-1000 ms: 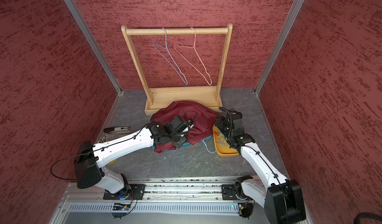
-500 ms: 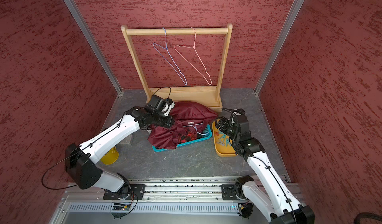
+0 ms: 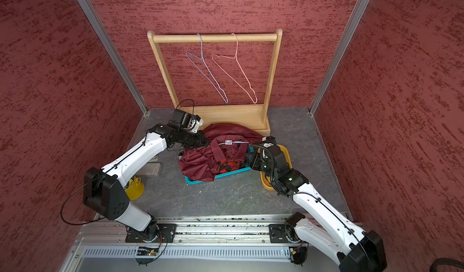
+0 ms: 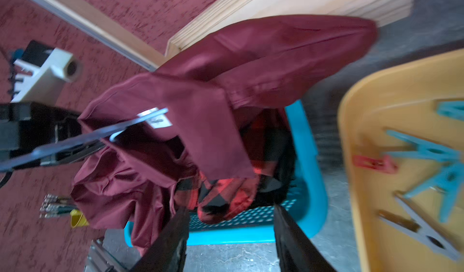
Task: Remove the clothespins securing long-sleeve shirts to the hanger
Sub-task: Remove the long-sleeve shirt from the hanger.
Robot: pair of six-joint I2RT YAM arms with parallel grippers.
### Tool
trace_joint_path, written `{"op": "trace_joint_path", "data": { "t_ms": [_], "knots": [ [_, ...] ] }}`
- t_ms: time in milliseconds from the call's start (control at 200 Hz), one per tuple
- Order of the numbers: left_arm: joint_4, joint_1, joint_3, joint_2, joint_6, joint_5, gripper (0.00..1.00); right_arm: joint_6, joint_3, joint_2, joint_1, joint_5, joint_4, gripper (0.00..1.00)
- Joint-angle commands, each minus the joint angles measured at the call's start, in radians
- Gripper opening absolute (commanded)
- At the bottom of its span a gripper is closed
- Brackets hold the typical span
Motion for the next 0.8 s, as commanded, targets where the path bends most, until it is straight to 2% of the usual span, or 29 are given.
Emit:
{"op": "trace_joint_path", "data": {
  "t_ms": [0,130,250,416,591,791],
  "knots": [
    [0.025,0.011,0.02,0.015,-0.018,0.022,0.0,-0.025,0.065,0.034,0.077,0.102,0.179,0.56],
    [0.018,0.015,0.026,0.027,-0.018,0.029,0.0,-0.053,0.105,0.108,0.155,0.18,0.264,0.6],
    [0.017,0.015,0.025,0.023,-0.019,0.03,0.0,-0.086,0.169,0.184,0.174,0.215,0.305,0.61],
    [0.013,0.015,0.02,0.017,-0.015,0.037,0.0,-0.129,0.236,0.266,0.175,0.271,0.321,0.58],
    [0.016,0.018,0.018,0.011,-0.019,0.05,0.0,-0.141,0.261,0.325,0.175,0.278,0.323,0.45],
    [0.014,0.017,-0.002,-0.011,-0.012,0.065,0.0,-0.155,0.266,0.335,0.174,0.322,0.312,0.2]
  ]
}}
